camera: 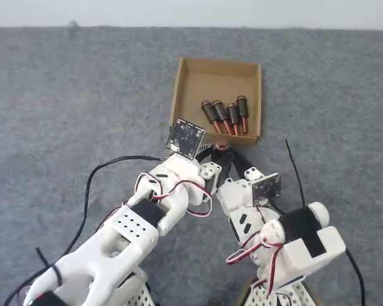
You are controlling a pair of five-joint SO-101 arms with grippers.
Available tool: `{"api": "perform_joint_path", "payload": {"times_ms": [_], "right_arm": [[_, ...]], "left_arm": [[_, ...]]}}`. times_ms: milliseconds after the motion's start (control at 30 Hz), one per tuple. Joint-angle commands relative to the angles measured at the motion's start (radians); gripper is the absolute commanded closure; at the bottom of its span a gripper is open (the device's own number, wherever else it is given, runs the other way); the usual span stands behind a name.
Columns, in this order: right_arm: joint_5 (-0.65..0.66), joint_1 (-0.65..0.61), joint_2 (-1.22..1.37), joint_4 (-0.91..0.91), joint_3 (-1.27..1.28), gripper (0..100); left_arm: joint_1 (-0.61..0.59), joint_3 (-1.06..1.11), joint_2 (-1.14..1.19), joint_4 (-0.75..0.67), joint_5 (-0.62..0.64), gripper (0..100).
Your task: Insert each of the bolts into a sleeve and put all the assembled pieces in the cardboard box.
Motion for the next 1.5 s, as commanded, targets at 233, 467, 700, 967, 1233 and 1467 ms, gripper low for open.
{"api": "perform_joint_path", "payload": {"times_ms": [233,467,700,967,1233,1467], "right_arm": [[-0.003,0.025,-0.005,-0.035,0.011,99.2],[-0.003,0.027,-0.005,-0.033,0.011,99.2],[-0.003,0.027,-0.005,-0.030,0.011,99.2],[-0.003,0.028,-0.005,-0.027,0.011,99.2],[-0.003,0.028,-0.005,-0.027,0.011,99.2],[-0.003,0.028,-0.005,-0.027,0.011,99.2]], "left_arm": [[0.023,-0.030,-0.063,0.006,-0.002,84],[0.015,-0.024,-0.359,0.190,0.000,84],[-0.123,-0.022,-0.529,0.284,0.002,84],[-0.338,0.005,-0.577,0.315,0.002,97],[-0.555,0.117,-0.643,0.322,0.002,99],[-0.715,0.148,-0.730,0.508,-0.002,99]]}}
